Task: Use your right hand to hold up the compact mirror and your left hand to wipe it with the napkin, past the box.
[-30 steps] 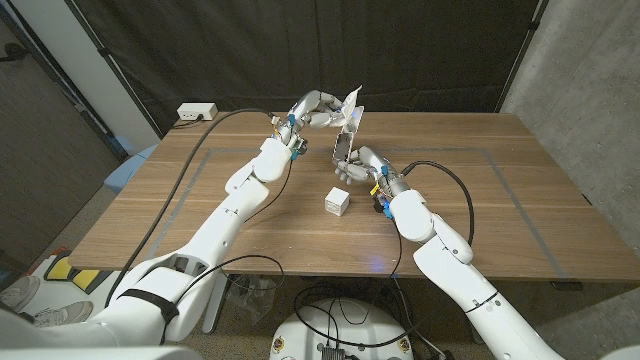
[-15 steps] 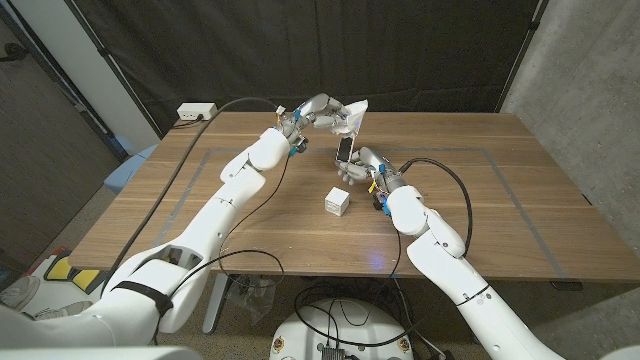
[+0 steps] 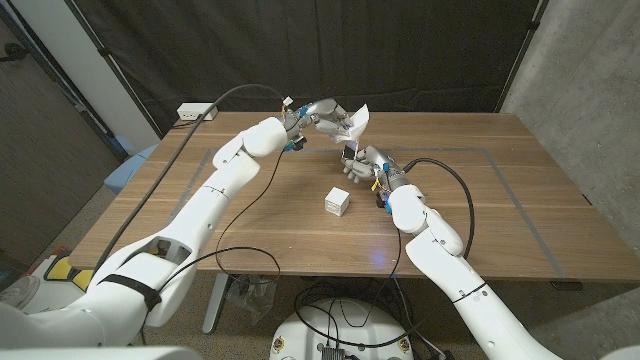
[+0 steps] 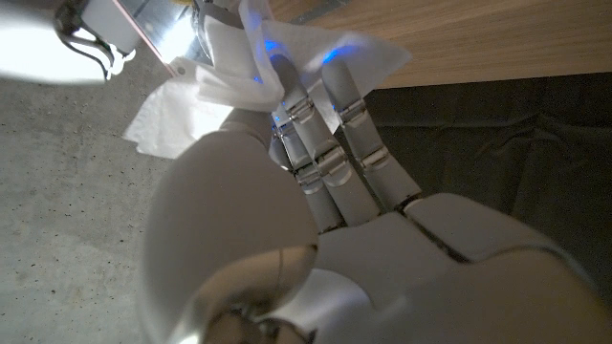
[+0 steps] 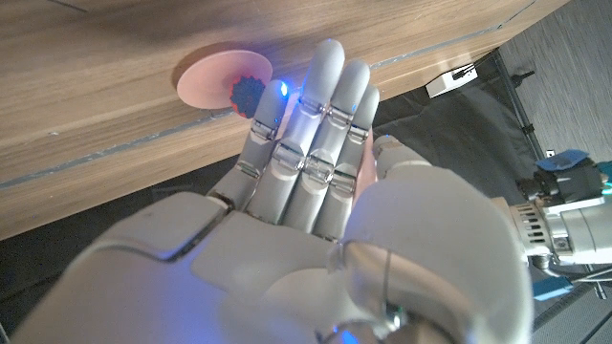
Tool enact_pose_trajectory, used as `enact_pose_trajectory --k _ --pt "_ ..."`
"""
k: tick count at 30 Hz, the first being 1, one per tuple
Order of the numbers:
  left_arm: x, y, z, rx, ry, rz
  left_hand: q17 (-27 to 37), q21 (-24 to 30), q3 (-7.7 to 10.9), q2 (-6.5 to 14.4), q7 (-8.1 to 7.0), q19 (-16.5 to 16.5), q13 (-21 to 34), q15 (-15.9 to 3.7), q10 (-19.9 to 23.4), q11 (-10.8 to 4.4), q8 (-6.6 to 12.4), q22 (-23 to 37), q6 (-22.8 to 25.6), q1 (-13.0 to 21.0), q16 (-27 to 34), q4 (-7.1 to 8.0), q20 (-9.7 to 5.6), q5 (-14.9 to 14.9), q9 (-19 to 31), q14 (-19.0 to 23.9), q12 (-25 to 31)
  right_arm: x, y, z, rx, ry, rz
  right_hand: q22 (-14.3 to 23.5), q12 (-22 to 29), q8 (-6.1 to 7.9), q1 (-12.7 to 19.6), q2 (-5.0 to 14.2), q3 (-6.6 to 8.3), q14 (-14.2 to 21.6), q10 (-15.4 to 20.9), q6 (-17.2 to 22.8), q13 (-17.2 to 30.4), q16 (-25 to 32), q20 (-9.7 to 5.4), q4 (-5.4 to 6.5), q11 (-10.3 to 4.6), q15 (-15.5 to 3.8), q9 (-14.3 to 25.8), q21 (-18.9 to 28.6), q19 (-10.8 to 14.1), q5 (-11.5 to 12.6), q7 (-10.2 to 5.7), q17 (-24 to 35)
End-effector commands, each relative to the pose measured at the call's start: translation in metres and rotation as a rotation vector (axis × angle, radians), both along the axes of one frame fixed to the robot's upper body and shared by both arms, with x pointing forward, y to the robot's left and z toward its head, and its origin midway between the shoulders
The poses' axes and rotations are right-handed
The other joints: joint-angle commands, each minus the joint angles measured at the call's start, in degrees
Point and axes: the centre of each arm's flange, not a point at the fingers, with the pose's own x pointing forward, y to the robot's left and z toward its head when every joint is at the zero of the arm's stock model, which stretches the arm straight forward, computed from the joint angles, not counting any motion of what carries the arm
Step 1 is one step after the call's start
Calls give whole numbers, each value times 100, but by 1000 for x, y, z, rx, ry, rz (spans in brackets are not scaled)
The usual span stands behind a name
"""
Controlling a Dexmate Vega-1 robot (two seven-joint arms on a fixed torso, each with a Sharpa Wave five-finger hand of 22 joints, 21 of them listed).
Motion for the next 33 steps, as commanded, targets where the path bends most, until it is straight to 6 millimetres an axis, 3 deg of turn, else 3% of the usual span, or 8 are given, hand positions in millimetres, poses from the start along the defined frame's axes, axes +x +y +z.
enact_pose_trajectory --k 1,20,33 --pt "-4 1 -4 31 -87 71 28 57 30 23 41 -42 26 -10 105 -89 -2 -2 48 -1 18 -9 -561 -3 9 39 2 -7 3 2 -12 -60 46 -24 -31 -14 50 81 277 141 34 59 39 38 -645 -243 3 -181 31 -43 -17 -20 10 36" --pt "-4 16 -30 -337 -547 173 113 130 39 -15 2 -67 3 -3 195 -124 2 -11 155 -21 31 2 -550 -9 -2 83 -39 -14 5 -1 -61 -109 118 -87 -55 -67 26 82 295 71 25 87 62 51 -653 -277 -22 -186 43 -135 -82 -37 -3 161" --pt "-7 16 -32 -331 -523 156 153 168 45 -39 -21 -96 18 -1 194 -162 -22 -16 154 -43 15 13 -555 -9 -6 72 -72 -18 4 -1 -61 -125 128 -93 -68 -94 15 93 298 58 23 101 80 51 -650 -301 -18 -186 64 -183 -111 -44 -3 202"
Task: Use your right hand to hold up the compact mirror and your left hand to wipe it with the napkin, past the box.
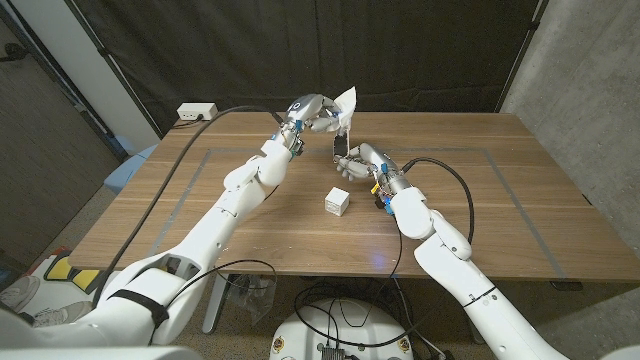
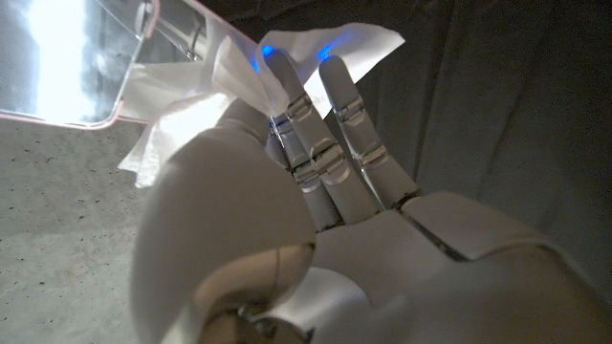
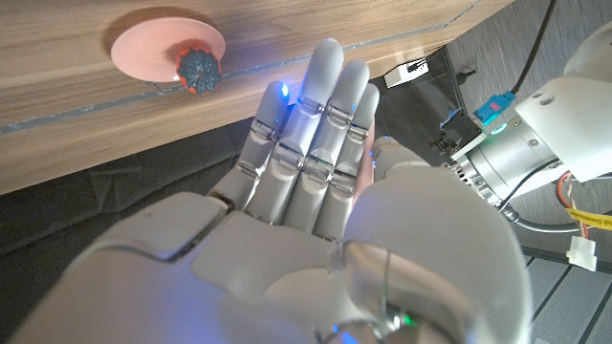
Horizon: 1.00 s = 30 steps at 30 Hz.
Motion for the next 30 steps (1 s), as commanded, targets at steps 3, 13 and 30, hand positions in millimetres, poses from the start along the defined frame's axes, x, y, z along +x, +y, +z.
enact_pose_trajectory --k 3,13,30 --pt "-8 2 -3 -32 -30 -26 26 42 50 -45 -41 -58 25 1 151 -178 2 8 44 -17 5 16 -568 -9 19 -1 -13 -6 -2 -2 -1 -23 16 14 -32 -20 16 91 300 58 21 54 23 26 -621 -306 -20 -184 26 -20 -18 -23 -4 46" --pt "-10 -5 3 94 176 -87 51 63 63 -49 -51 -100 43 -2 148 -187 -13 5 47 -26 -18 24 -571 -4 20 -21 -37 -12 -3 -4 4 -34 18 18 -44 -44 10 101 290 62 35 55 25 14 -626 -330 -21 -190 47 -43 -13 -31 4 44" --pt "-6 -8 7 132 480 -341 97 109 89 -49 -32 -147 78 -1 140 -167 -43 2 35 -29 -48 31 -565 5 22 -39 -81 -20 -7 -10 9 -35 10 22 -56 -78 -3 113 283 68 31 70 51 6 -624 -355 -13 -184 62 -72 -18 -38 9 61"
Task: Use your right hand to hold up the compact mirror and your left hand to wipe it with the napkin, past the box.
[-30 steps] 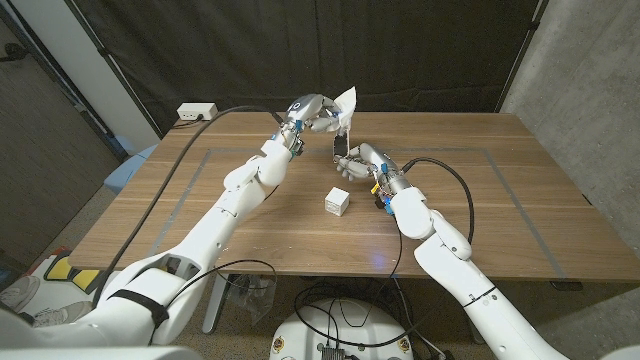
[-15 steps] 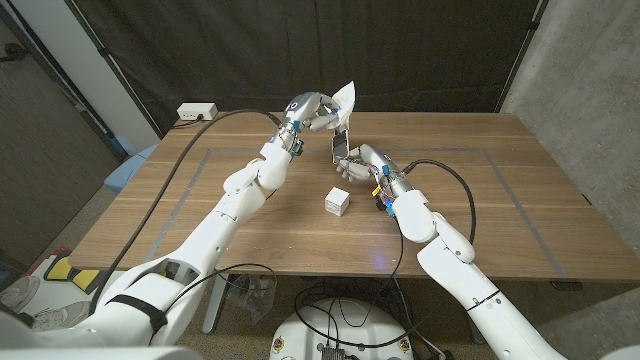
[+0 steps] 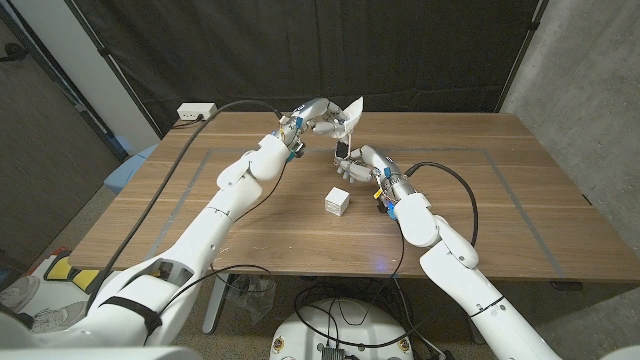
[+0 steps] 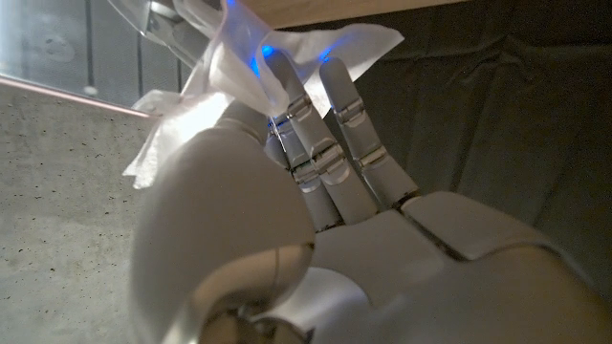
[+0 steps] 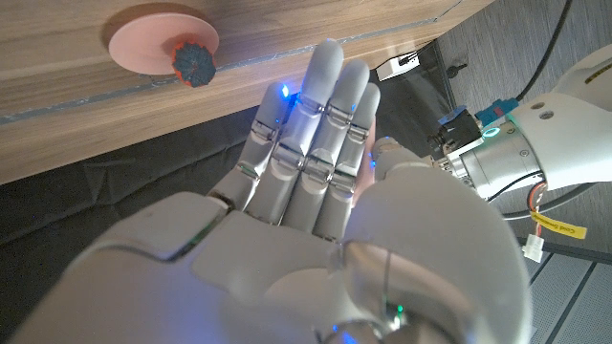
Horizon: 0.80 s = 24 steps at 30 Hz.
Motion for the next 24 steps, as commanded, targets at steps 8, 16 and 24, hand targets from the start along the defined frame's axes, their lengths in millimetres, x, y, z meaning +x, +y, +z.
enact_pose_trajectory --k 8,16,24 --pt "-6 4 3 -67 131 -163 37 55 62 -18 -8 -37 25 -3 156 -142 -32 -1 24 4 -31 -9 -605 6 27 -37 -29 -5 -2 -4 4 3 -7 22 -22 -51 36 81 312 57 37 60 41 -7 -638 -342 -34 -186 26 -33 1 10 -10 43" --pt "-38 5 2 -64 -193 5 54 68 70 -17 -37 -57 48 -1 155 -154 -39 -5 32 -6 -40 -2 -600 5 28 -38 -37 -3 -1 -4 5 10 -5 21 -31 -65 29 84 316 66 44 72 44 -12 -634 -354 -18 -183 37 -45 9 10 -14 54" --pt "-64 10 3 -70 -381 147 75 83 78 -28 -38 -84 57 -3 164 -171 -47 -8 44 -21 -48 5 -591 4 29 -24 -57 -2 0 -3 12 26 0 18 -40 -86 25 85 329 73 60 84 47 -28 -624 -371 -34 -183 39 -65 11 12 9 57"
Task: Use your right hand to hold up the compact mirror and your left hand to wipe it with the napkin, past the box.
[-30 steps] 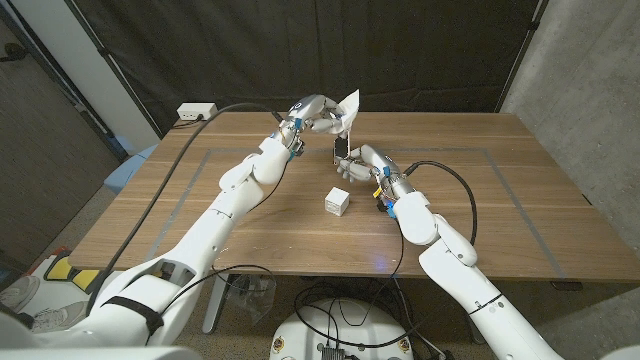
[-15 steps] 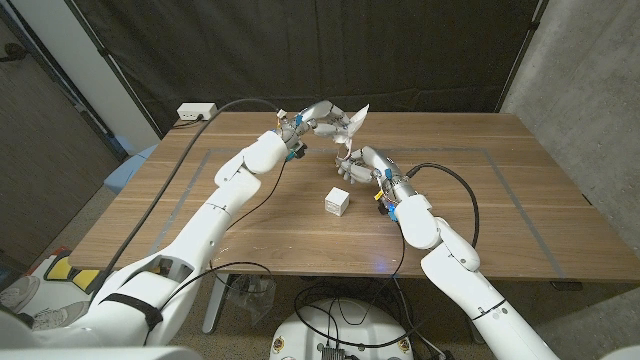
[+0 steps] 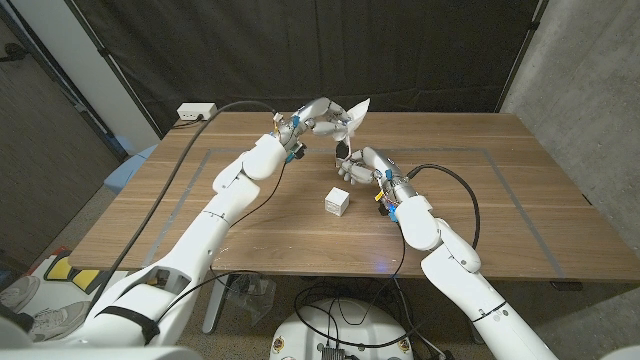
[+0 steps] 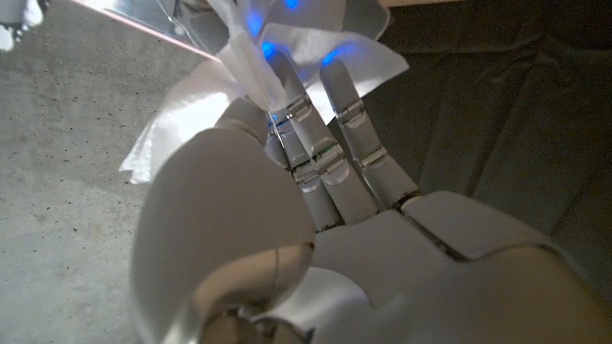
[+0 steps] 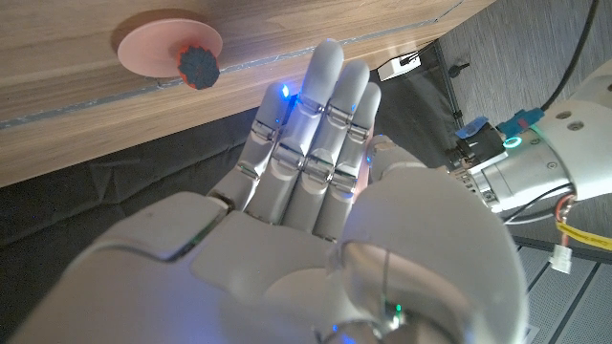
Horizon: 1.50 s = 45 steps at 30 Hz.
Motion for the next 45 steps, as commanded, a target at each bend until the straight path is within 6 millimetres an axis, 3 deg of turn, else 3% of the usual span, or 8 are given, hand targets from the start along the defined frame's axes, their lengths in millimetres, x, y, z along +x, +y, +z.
enact_pose_trajectory --k 1,20,32,45 --pt "-37 6 2 -30 -305 198 24 42 46 -6 -27 -47 13 -4 156 -156 7 19 63 1 -8 7 -589 4 25 -22 -13 1 0 0 9 23 7 20 -1 -13 -16 48 184 75 67 58 16 -6 -622 -166 -14 -180 20 -33 8 34 23 17" --pt "-45 14 2 13 -283 335 78 105 73 -30 -28 -75 18 -4 200 -176 -21 18 80 -11 -27 8 -582 2 26 16 -64 1 -3 2 52 62 37 22 -23 -51 -37 45 210 90 82 80 26 -29 -607 -195 19 -181 39 -55 22 32 35 39" --pt "-39 16 7 171 -64 628 102 143 97 -35 -23 -81 43 -9 186 -132 -37 17 60 -2 -52 1 -574 2 49 9 -93 -1 -7 9 66 36 34 23 -46 -85 -57 46 217 109 81 86 28 -48 -605 -211 23 -177 45 -67 16 22 34 40" --pt "-24 23 4 349 153 802 117 159 127 -21 -21 -120 92 -10 142 -153 -69 7 -43 -18 -106 16 -558 5 105 -40 -123 -4 -10 28 76 -56 8 9 -78 -119 -89 51 215 114 66 86 23 -94 -612 -212 17 -175 42 -110 20 10 27 -11"
